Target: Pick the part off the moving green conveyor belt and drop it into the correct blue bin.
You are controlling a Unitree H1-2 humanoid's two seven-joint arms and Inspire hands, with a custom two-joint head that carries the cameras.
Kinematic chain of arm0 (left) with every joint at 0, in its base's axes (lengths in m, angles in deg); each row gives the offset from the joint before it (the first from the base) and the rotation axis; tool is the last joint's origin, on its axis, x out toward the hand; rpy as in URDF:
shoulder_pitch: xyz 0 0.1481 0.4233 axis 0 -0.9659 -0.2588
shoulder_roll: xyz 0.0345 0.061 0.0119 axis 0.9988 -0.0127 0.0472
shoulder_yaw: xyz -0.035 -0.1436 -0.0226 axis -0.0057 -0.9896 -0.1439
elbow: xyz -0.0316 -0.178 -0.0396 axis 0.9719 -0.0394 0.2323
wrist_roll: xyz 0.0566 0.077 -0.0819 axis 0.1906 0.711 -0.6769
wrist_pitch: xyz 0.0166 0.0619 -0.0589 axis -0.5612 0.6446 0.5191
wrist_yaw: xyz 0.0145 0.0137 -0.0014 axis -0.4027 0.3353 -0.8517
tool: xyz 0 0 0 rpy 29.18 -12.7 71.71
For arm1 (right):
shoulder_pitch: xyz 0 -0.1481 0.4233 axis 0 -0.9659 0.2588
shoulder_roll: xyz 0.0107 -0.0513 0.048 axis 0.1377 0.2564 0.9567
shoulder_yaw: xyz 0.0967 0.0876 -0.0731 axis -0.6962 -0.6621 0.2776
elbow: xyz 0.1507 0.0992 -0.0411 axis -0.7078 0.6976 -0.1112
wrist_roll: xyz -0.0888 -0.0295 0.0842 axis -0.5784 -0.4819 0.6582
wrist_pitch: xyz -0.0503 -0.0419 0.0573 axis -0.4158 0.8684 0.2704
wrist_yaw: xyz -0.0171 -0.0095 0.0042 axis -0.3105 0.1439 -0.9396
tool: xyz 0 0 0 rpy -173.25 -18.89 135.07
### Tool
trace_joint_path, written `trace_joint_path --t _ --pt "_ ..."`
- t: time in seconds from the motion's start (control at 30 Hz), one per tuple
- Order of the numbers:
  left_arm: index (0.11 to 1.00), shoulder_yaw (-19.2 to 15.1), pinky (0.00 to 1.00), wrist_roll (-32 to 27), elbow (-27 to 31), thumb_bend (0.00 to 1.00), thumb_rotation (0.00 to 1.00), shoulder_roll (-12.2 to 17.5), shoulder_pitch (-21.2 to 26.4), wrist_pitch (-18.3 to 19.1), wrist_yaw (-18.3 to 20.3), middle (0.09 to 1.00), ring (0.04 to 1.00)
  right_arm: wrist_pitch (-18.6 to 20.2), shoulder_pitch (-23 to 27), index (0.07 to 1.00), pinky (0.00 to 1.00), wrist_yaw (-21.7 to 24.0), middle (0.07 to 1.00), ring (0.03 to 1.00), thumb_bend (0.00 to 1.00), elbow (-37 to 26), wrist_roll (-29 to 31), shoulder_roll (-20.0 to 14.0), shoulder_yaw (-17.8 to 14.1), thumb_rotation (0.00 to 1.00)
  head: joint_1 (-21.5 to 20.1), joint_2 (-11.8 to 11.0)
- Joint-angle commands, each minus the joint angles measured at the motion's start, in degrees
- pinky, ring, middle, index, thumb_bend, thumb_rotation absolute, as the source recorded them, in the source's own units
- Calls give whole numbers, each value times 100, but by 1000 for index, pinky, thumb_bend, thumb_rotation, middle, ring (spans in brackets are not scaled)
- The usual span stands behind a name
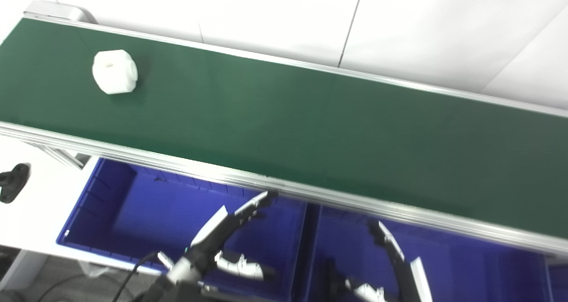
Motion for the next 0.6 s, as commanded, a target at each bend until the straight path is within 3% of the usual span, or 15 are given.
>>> trace_joint_path --t 0.0,0.2,0.3,0.47,0.57 --pt "921 68 829 -34 -20 811 298 -73 39 -212 -59 967 929 -319 35 915 833 -145 896 871 734 -28 80 -167 61 602 305 -242" --pt "884 214 793 -59 -208 816 266 -77 144 -211 -209 934 895 -319 40 950 909 -152 931 921 702 39 283 -167 114 545 468 -532" --pt "881 244 781 -96 -248 820 260 -54 171 -211 -224 931 891 -319 114 927 821 -337 902 879 735 151 277 -124 186 534 413 -542" --pt "869 312 781 -24 -297 821 266 -15 236 -211 -358 922 888 -319 188 921 781 -383 899 861 767 241 409 -133 314 556 361 -575" --pt "865 385 773 -15 -321 821 279 18 267 -212 -448 920 880 -319 154 938 907 -314 916 910 712 196 393 -153 281 528 368 -586"
